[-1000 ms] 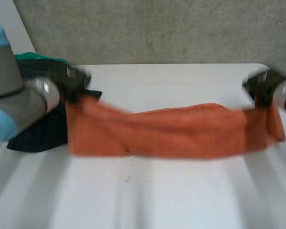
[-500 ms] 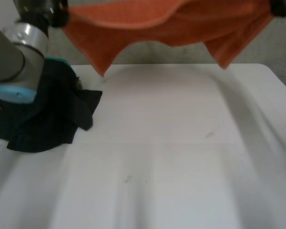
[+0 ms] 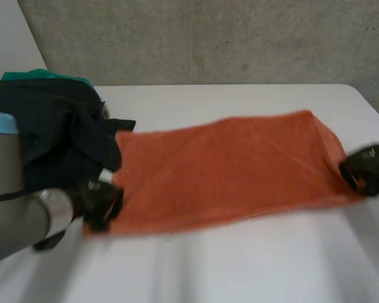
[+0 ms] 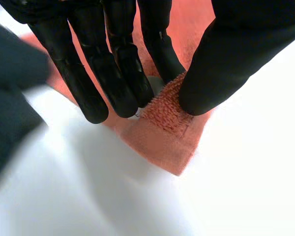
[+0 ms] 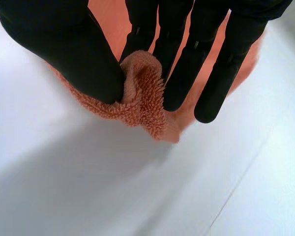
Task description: Fold the laundry.
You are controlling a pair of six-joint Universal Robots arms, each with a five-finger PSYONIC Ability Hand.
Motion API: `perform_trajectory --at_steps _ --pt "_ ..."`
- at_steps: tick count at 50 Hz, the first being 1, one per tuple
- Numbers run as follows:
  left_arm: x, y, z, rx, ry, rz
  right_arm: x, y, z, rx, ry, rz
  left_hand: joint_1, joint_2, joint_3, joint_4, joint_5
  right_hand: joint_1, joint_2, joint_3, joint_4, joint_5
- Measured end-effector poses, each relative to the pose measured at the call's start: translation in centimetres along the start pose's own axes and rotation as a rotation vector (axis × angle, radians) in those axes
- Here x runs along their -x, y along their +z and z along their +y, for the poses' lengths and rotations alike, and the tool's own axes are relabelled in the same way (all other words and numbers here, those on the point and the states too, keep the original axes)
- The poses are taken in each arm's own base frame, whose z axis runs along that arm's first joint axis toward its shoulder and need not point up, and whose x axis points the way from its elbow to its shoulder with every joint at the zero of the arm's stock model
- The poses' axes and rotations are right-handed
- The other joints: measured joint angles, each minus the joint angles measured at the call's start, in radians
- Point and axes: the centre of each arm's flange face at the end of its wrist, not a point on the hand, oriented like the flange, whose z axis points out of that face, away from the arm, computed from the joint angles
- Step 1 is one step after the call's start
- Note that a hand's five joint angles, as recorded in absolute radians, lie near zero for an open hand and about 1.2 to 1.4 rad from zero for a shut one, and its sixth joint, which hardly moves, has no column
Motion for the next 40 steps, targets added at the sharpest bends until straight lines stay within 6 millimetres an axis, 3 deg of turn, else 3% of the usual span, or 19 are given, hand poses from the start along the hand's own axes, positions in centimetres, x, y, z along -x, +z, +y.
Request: perform_trajectory --at_steps 5,10,16,25,31,39,40 --pt "-1.6 -3.6 2.0 0.142 0.082 0.111 1.2 -3.1 1.7 0.114 -0.094 -0.122 0.000 0.000 0.000 0.000 0.000 0.000 0.000 0.000 0.000 0.000" --pt "-1.8 -4.0 2.0 0.134 0.164 0.152 1.5 -2.8 2.0 0.106 -0.123 -0.118 0.000 0.000 0.000 0.000 0.000 0.000 0.000 0.000 0.000 0.000" --pt "0.4 -0.2 -0.6 -0.003 0.172 0.025 0.6 0.9 0.7 0.007 -0.062 0.023 0.000 0.000 0.000 0.000 0.000 0.000 0.000 0.000 0.000 0.000" --pt "4.0 6.9 -6.2 -0.289 0.090 -0.202 -2.0 7.4 -3.0 -0.282 0.021 0.319 0.000 0.000 0.000 0.000 0.000 0.000 0.000 0.000 0.000 0.000" --pt "5.1 9.8 -8.7 -0.415 0.091 -0.282 -3.2 10.0 -4.9 -0.433 0.006 0.477 0.000 0.000 0.000 0.000 0.000 0.000 0.000 0.000 0.000 0.000" --pt "6.5 12.1 -11.4 -0.520 0.107 -0.368 -3.9 12.1 -6.5 -0.523 -0.026 0.547 0.000 0.000 0.000 0.000 0.000 0.000 0.000 0.000 0.000 0.000" --pt "7.0 12.0 -12.3 -0.556 0.107 -0.389 -5.0 12.1 -7.9 -0.576 -0.036 0.587 0.000 0.000 0.000 0.000 0.000 0.000 0.000 0.000 0.000 0.000"
